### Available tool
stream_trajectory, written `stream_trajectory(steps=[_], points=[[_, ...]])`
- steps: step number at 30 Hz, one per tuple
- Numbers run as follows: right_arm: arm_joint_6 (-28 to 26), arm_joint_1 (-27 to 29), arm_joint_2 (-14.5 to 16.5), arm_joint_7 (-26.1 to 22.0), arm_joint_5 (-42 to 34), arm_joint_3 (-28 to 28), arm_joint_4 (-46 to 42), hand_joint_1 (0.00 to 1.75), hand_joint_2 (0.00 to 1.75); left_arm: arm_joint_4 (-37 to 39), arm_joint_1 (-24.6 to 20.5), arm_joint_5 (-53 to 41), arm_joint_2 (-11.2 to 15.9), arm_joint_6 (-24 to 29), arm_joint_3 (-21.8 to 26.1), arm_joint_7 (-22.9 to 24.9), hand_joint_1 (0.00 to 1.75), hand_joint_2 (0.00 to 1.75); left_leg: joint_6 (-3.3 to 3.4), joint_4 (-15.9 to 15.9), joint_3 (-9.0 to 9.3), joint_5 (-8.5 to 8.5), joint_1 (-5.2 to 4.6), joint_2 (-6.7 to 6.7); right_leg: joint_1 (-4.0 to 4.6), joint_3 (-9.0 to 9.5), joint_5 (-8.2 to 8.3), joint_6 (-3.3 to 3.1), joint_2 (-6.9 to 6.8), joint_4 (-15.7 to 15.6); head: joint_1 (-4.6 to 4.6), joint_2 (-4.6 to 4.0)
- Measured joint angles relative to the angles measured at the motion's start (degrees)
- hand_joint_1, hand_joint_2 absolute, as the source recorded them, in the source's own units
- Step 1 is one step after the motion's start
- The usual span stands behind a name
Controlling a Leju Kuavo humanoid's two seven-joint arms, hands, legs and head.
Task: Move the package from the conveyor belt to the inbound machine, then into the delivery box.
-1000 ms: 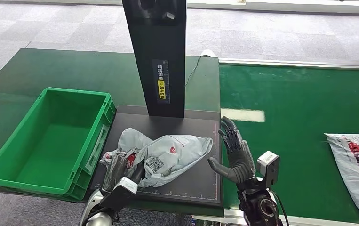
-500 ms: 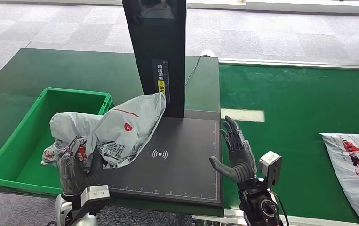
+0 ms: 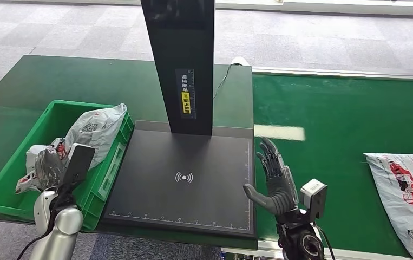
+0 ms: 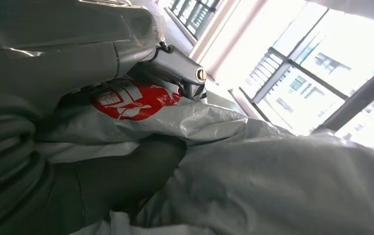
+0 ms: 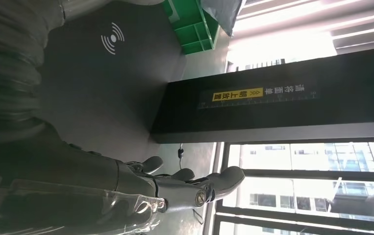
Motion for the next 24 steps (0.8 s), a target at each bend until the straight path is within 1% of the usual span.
stream_trajectory(steps=[2,5,11,15,16,19,20,24], points=[[0.1,0.0,0.0,0.0,0.0,0.0,0.0,0.0,1.75,3.2,-1.6,1.1,0.9,1.8,2.2,-0.4,1.75,1.75,0.01,0.0,0.02,0.02,0.0,-0.2,-0.01,0.09,-0.06,0.02,-0.21,0.0,-0.01,0.0],[0.2,-0.1,0.2,0.0,0.1,0.0,0.0,0.0,1.75,6.9,-2.6,2.5,1.9,4.9,5.0,-1.3,1.75,1.75,-0.01,0.0,0.02,0.11,0.04,-0.13,0.04,0.07,0.03,-0.08,-0.18,0.0,0.01,0.0],[0.3,-0.1,0.4,0.1,0.1,0.0,0.0,0.0,1.75,9.7,-4.0,3.4,2.6,6.4,7.4,-2.3,1.75,1.75,-0.01,0.0,0.07,0.17,0.05,-0.14,0.05,0.16,0.1,-0.12,-0.21,0.0,0.0,0.0],[0.4,-0.1,0.5,0.2,0.1,0.1,0.0,0.0,1.75,9.9,-4.1,7.1,2.7,12.0,9.3,-6.8,1.74,1.75,-0.02,0.0,0.08,0.17,0.1,-0.08,0.11,0.16,0.13,-0.17,-0.14,0.0,0.0,0.0],[0.4,-0.1,0.5,0.2,0.1,0.1,0.0,0.0,1.75,9.9,-4.1,7.8,2.6,12.8,9.9,-8.1,1.66,1.75,-0.02,0.0,0.08,0.18,0.11,-0.06,0.12,0.14,0.13,-0.18,-0.12,0.0,0.0,0.0],[0.3,-0.2,0.5,0.3,0.1,0.3,0.0,0.0,1.75,9.8,-4.0,8.5,2.5,13.0,11.3,-10.6,0.37,1.75,-0.03,0.0,0.08,0.18,0.12,-0.07,0.14,0.1,0.13,-0.18,-0.11,0.0,0.0,0.0],[0.2,-0.4,0.5,0.4,0.1,0.3,0.0,0.0,1.75,9.8,-4.0,8.5,2.4,12.6,11.4,-10.9,0.02,1.75,-0.03,0.0,0.08,0.18,0.12,-0.08,0.13,0.09,0.13,-0.18,-0.12,0.0,0.0,0.0],[0.0,-1.1,0.5,0.4,0.0,0.5,0.2,0.0,1.75,9.4,-3.8,8.8,1.7,10.8,10.5,-12.1,0.0,1.75,-0.02,0.0,0.04,0.17,0.11,-0.12,0.11,0.08,0.11,-0.17,-0.17,0.0,0.01,0.0]])
